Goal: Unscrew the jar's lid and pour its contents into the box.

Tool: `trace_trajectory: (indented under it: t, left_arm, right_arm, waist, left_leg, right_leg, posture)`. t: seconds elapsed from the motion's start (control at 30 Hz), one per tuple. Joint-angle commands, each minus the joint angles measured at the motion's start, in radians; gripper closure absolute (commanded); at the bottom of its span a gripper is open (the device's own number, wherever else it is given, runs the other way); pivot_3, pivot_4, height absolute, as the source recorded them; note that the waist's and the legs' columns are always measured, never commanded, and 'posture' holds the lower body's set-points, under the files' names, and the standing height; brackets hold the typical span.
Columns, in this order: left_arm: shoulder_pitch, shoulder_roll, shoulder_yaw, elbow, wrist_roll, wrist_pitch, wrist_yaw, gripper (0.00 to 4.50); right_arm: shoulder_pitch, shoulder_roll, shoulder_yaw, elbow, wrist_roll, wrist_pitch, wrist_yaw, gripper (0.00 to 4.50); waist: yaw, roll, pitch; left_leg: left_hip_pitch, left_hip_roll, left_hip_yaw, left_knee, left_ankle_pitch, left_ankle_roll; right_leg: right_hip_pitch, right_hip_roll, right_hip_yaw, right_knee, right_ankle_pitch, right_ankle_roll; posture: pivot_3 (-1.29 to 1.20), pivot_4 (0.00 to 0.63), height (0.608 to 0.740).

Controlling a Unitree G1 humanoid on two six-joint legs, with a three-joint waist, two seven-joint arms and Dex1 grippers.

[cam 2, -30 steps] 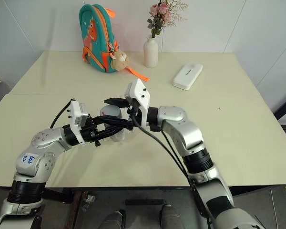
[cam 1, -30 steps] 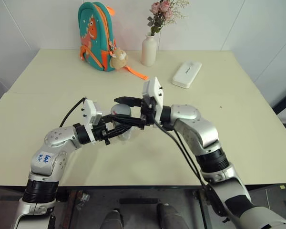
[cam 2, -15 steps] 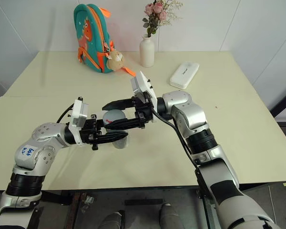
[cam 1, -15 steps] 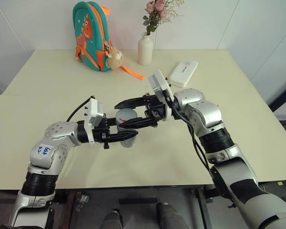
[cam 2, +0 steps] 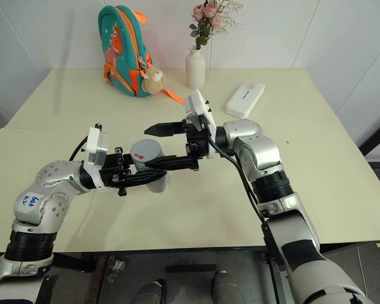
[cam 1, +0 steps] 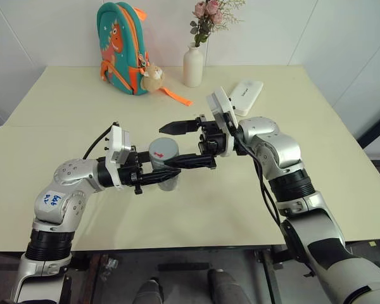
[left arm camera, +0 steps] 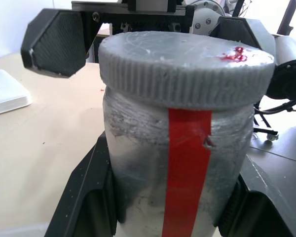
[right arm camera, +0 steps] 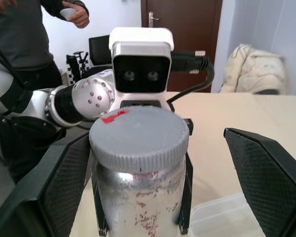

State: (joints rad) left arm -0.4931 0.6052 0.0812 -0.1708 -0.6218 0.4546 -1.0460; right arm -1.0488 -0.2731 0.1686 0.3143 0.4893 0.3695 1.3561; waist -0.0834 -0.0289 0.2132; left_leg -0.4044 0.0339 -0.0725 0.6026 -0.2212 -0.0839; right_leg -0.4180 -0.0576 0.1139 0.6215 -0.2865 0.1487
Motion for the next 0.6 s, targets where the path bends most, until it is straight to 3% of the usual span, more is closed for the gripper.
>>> trace_trajectory:
  t: [0.03,0.6]
  left_arm:
    - [0.01,0.009,0.016,-0.028,-0.004,-0.014,0.001,2.55]
    - [-0.001,0.006,0.015,-0.014,0.013,-0.021,0.017,2.55]
  right_arm:
    - [0.004,0.014,-0.019,-0.062,0.011,-0.006,-0.017,0.04]
    - [-0.023,0.108,0.0,-0.026,-0.083,-0.065,-0.131,0.04]
  waist:
    - [0.0,0.0,0.0]
    - [-0.001,0.0,0.0]
  left_leg:
    - [0.0,0.0,0.0,0.0,0.0,0.0]
    - [0.0,0.0,0.0,0.0,0.0,0.0]
  right_leg:
    - [0.0,0.0,0.0,0.0,0.0,0.0]
    - [0.0,0.0,0.0,0.001,0.0,0.0]
  posture:
    - [0.0,0.15,0.74]
    - [0.0,0.15,0.74]
